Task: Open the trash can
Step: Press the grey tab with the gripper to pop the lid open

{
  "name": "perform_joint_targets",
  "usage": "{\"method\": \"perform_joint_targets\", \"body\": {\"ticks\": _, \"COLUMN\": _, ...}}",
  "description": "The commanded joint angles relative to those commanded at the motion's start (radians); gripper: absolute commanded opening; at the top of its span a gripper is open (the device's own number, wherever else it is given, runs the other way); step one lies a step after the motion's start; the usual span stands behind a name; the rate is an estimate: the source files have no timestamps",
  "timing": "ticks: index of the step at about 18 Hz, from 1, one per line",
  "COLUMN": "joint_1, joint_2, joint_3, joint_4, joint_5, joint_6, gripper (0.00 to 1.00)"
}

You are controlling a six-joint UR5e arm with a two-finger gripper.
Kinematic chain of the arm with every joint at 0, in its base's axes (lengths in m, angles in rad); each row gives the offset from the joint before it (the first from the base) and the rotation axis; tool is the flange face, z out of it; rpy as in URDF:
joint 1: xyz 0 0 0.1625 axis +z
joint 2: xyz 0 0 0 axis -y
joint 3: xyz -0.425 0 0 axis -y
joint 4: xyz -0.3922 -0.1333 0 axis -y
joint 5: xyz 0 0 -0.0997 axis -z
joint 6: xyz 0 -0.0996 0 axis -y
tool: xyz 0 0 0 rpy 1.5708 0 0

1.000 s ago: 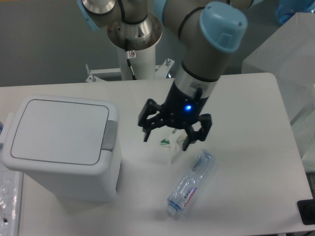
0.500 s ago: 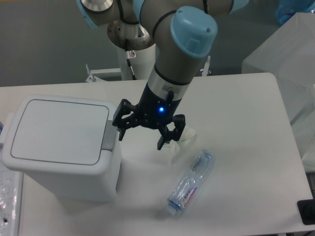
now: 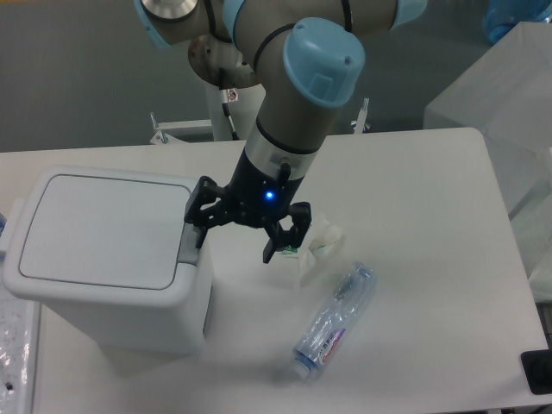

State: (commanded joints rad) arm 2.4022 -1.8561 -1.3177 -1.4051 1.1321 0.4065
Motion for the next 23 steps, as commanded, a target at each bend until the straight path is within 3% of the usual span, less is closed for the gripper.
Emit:
{"method": "perform_joint_targets", "body": {"ticks": 20, "joint_1": 0.005, "joint_2": 0.003, "joint_3": 0.006, "joint_4": 0.000, "joint_5": 0.005, "joint_6": 0.011, "gripper": 1.00}}
{"method": "perform_joint_targets", "body": {"ticks": 23, "joint_1": 0.015, "joint_2": 0.003, "joint_3": 0.020, "joint_4": 0.063, "joint_5": 0.014, "joint_6": 0.026, "gripper": 1.00}}
